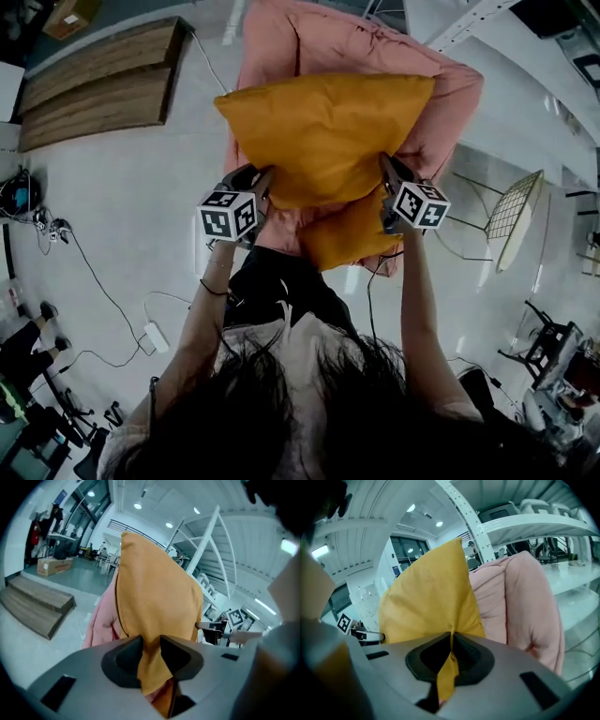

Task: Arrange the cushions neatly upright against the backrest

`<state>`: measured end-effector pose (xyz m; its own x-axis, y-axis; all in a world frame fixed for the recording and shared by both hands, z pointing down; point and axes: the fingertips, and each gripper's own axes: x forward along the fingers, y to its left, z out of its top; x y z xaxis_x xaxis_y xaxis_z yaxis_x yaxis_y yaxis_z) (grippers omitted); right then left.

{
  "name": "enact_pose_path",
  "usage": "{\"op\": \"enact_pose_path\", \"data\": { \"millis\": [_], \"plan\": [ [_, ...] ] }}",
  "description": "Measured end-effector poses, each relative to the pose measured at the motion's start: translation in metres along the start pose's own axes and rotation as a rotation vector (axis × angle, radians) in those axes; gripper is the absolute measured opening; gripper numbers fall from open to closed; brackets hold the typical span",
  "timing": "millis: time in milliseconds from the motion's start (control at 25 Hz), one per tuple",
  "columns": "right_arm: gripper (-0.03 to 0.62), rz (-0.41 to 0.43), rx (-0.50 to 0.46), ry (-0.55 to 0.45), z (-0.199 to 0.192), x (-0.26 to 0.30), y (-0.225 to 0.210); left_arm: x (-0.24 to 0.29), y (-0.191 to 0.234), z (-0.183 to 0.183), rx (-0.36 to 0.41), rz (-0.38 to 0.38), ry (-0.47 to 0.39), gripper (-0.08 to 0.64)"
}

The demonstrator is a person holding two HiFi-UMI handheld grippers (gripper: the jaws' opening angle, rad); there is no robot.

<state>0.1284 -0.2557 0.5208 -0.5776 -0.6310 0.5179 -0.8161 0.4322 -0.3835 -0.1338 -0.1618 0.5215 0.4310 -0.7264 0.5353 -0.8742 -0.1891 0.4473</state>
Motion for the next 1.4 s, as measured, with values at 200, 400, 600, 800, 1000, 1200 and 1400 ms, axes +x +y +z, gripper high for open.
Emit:
{"op": "enact_pose_path", "data": {
  "millis": [200,400,600,800,1000,1200,1400],
  "plan": [
    [0.038,-0.093,0.118,-0.082,0.001,-0.038,-0.032,0.041,-0.027,0.049,0.166,-0.058,0.044,0.133],
    [0.038,-0.171,0.242,-0.110,-0.006,-0.044,-0.068,0.089,-0.039,0.077,0.265,-0.054,0.095,0.135],
    [0.038,-0.194,0.238,-0.066,-0.007,-0.020,-0.091,0.131,-0.024,0.087,0.223,-0.011,0.124,0.135],
    [0.038,-0.187,0.191,0.024,-0.014,0.011,-0.107,0.165,-0.001,0.088,0.193,0.011,0.145,0.135],
    [0.038,-0.224,0.033,0.140,-0.023,0.043,-0.114,0.190,0.020,0.084,0.112,-0.030,0.182,0.137],
    [0.038,-0.246,0.042,0.156,-0.027,0.060,-0.123,0.198,0.025,0.080,0.066,-0.056,0.177,0.144],
    [0.040,-0.277,0.017,0.124,-0.027,0.057,-0.120,0.188,0.023,0.081,0.010,-0.089,0.115,0.150]
  ]
}}
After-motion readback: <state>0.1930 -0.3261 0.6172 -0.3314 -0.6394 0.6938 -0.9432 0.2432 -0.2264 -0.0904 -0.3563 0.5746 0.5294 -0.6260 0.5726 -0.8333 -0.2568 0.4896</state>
